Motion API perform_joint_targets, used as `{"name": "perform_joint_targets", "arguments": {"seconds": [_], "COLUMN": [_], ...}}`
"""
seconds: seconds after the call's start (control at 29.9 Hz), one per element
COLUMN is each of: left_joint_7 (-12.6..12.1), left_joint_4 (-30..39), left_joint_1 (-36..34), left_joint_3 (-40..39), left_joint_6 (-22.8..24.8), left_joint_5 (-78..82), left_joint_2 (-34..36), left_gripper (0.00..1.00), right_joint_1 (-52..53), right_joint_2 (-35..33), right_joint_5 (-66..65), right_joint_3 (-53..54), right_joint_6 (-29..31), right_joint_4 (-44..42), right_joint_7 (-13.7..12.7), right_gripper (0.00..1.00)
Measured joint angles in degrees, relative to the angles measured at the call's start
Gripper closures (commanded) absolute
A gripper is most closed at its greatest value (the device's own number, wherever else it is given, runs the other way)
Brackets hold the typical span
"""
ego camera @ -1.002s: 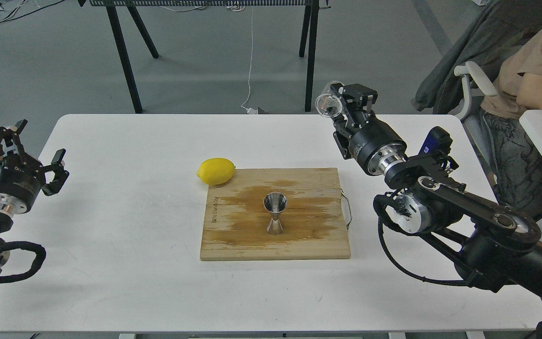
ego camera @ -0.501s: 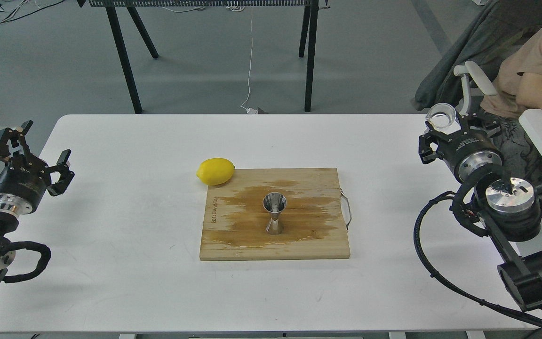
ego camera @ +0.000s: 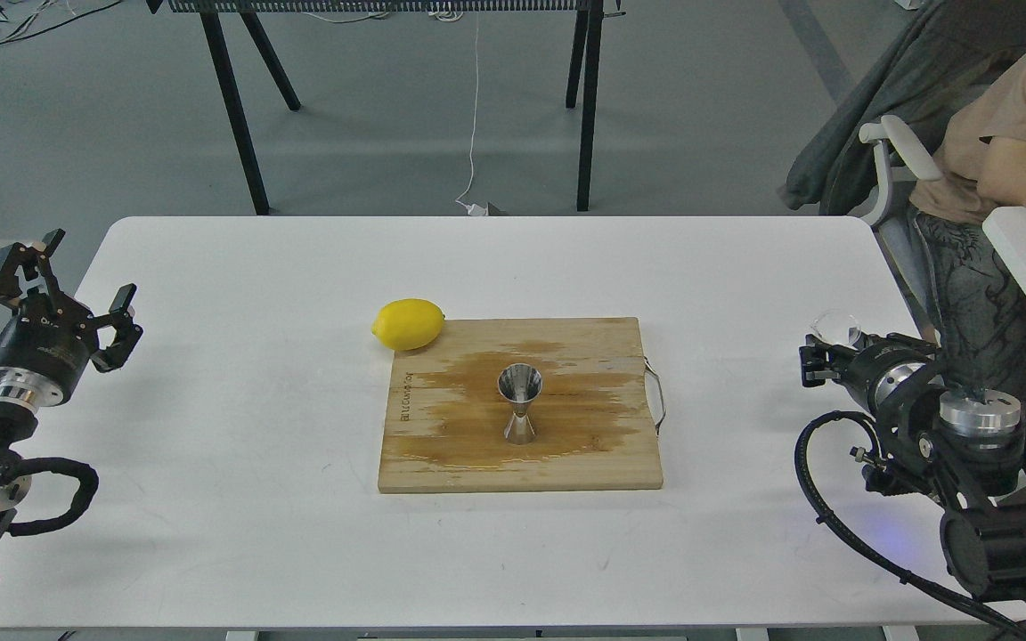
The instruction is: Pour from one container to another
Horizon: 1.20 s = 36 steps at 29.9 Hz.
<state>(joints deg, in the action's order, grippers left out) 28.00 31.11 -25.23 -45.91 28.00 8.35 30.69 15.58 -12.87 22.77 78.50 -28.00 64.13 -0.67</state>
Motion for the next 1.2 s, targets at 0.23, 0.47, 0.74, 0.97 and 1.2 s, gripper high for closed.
{"name": "perform_joint_targets", "arguments": {"seconds": [0.23,0.47,0.74,0.97,1.2], "left_joint_7": [0.0,0.0,0.0,0.0,0.0], "left_joint_4": [0.0,0.0,0.0,0.0,0.0], "left_joint_1": [0.01,-0.03,-0.08,-0.08,-0.08], "left_joint_3": [0.03,0.03,0.03,0.03,0.03], "left_joint_6": [0.0,0.0,0.0,0.0,0.0], "left_joint_5": [0.0,0.0,0.07,0.08,0.08], "left_joint_2": [-0.01,0.08,0.15,0.15,0.3], "left_gripper": [0.02,0.02,0.02,0.02,0.02], "right_joint_1": [0.24,2.29,2.78,2.79,2.71], "right_joint_2": [0.92,2.13,2.93,2.94,2.94], "right_joint_5": [0.03,-0.01,-0.01,-0.01,-0.01], "right_joint_3": [-0.15,-0.74,-1.04,-1.25,-1.33], "right_joint_6": [0.0,0.0,0.0,0.0,0.0], "right_joint_4": [-0.97,-5.2,-7.3,-7.3,-7.09], "right_joint_7": [-2.01,-2.63,-2.67,-3.15,-3.2], "right_gripper": [0.61,0.61,0.58,0.51,0.46]}}
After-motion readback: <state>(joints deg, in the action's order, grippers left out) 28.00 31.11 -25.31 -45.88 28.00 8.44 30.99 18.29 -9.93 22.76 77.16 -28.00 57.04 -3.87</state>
